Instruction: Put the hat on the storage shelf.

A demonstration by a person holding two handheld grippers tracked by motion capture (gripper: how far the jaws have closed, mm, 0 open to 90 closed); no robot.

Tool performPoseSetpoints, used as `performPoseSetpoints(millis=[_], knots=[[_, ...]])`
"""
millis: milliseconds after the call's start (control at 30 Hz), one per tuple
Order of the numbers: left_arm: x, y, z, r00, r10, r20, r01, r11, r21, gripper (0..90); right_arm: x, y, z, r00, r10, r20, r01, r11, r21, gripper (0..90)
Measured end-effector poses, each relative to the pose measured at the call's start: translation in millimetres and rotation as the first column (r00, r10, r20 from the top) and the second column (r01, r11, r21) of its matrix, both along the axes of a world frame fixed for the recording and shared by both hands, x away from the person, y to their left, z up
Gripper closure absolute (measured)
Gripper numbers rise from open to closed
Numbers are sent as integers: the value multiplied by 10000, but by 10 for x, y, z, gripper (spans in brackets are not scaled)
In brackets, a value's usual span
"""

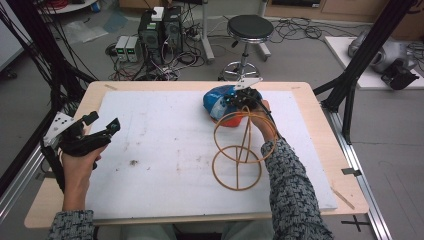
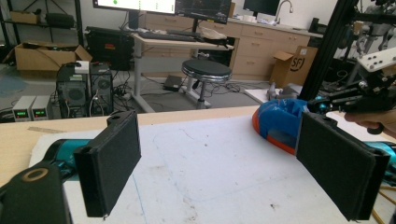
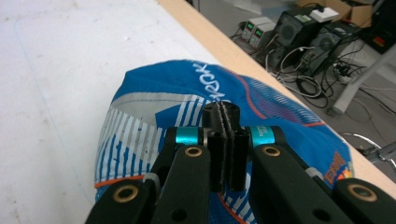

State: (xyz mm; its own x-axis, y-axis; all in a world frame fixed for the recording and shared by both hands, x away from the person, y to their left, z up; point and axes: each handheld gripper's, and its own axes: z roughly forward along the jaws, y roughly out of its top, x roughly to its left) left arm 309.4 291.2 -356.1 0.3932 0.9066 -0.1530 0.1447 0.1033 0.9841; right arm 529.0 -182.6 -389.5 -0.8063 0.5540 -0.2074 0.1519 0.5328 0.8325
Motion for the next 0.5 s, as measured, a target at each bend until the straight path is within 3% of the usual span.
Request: performPoseSetpoints(millis=[267,433,500], knots=[[3,-4,1,10000,-21,-12,21,10000,10,146,-54,-151,233,9966,-608,549,566,9956,751,900],[7,-13,3,10000,-39,-14,39,10000,48,146,-90,-301,378,9916,-1050,755,944,9866,1331,900],[11,-17,1,10000,-36,-44,37,10000,56,146,-125,-389,478,9884,-1235,878,1060,9775,1823,900]])
